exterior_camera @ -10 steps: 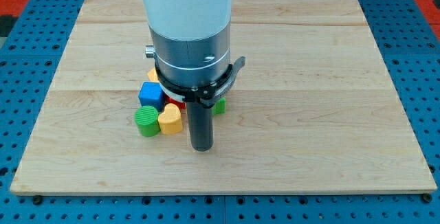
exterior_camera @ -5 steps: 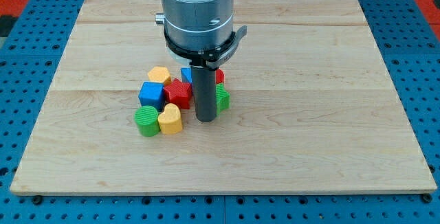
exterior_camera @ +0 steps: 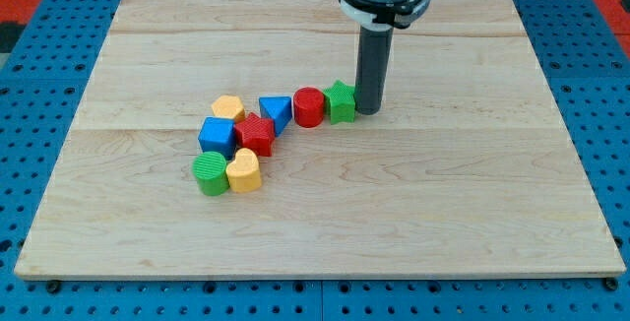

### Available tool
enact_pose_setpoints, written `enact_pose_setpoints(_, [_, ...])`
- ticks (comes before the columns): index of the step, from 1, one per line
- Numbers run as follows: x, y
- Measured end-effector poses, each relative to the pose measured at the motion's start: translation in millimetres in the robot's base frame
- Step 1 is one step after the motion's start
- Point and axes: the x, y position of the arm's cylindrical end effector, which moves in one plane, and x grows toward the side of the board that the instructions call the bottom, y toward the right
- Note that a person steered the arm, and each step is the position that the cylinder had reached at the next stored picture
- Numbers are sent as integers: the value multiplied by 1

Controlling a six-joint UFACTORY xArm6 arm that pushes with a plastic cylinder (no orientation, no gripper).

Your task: Push the green star to the top of the red circle

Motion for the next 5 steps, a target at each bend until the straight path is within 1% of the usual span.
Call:
enact_pose_setpoints(1, [-13, -12])
enact_pose_setpoints(2, [-21, -45])
enact_pose_setpoints(3, [-24, -98])
enact_pose_setpoints(4, [-30, -60])
enact_pose_setpoints(5, [-35, -76])
